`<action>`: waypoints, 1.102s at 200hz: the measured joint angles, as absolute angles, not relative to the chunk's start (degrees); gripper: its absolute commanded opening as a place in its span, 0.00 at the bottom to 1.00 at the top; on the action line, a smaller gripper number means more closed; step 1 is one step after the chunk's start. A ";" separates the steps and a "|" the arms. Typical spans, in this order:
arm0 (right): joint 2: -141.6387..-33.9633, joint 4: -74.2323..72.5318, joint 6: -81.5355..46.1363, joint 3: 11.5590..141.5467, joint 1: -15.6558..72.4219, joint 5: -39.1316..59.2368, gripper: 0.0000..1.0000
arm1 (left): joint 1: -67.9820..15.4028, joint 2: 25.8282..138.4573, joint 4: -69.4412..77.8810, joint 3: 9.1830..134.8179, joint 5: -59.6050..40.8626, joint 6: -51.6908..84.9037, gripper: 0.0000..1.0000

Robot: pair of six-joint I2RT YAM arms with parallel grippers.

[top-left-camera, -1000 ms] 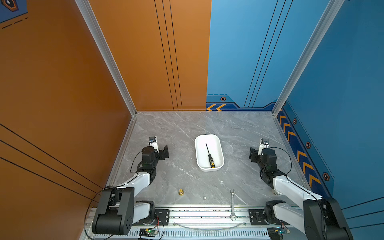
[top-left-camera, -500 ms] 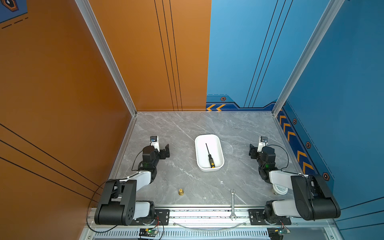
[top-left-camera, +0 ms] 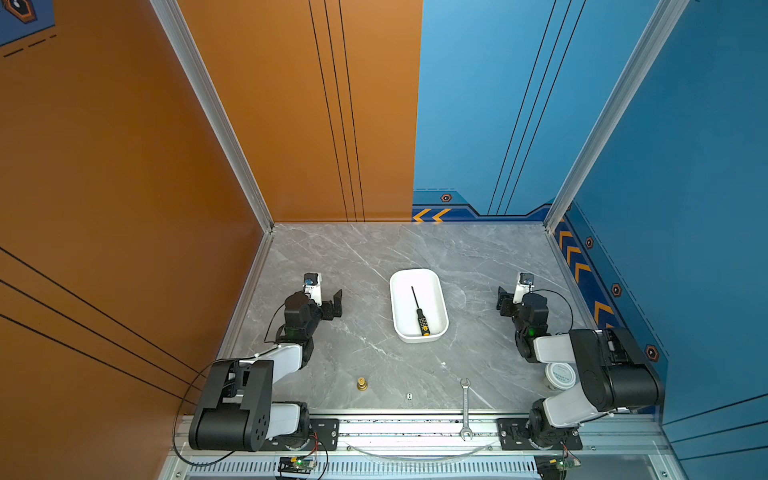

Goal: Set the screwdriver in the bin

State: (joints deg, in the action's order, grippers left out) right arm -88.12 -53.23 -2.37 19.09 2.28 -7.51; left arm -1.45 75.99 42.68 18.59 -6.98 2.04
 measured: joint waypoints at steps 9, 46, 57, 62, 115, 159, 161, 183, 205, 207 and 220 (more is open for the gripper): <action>-88.12 -53.25 -2.37 19.14 2.22 -7.51 0.75 | -1.45 75.99 42.68 18.59 -7.49 1.54 0.98; -88.12 -53.19 -2.39 19.29 2.17 -7.31 0.76 | -1.45 74.83 42.48 18.59 -7.53 0.27 0.98; -88.12 -53.15 -2.42 19.46 2.17 -7.18 0.77 | -1.45 74.43 42.72 18.59 -6.85 -0.45 0.98; -88.12 -53.15 -2.42 19.55 2.17 -7.09 0.78 | -1.45 74.50 42.78 18.61 -6.42 -0.89 0.98; -88.12 -53.12 -2.57 20.14 1.83 -6.17 0.80 | -0.73 85.03 48.77 19.70 -4.84 -2.15 0.98; -88.12 -53.08 -2.87 20.21 1.26 -5.72 0.91 | 0.78 89.49 51.96 20.12 -4.73 -1.89 0.98; -88.12 -53.08 -3.07 20.21 1.26 -5.72 0.92 | 0.80 89.49 52.03 20.18 -4.73 -1.87 0.98; -88.12 -53.04 -3.22 20.23 1.10 -5.39 1.00 | 1.08 89.49 52.69 20.62 -4.71 -1.67 0.98; -88.12 -53.01 -3.22 20.34 1.10 -4.95 1.00 | 1.08 89.49 52.95 20.62 -4.71 -1.67 0.98; -88.12 -53.01 -3.22 20.34 1.10 -4.89 1.00 | 1.08 89.49 52.95 20.62 -4.71 -1.67 0.98; -88.12 -53.01 -3.22 20.36 1.10 -4.78 1.00 | 1.08 89.49 52.97 20.62 -4.71 -1.67 0.98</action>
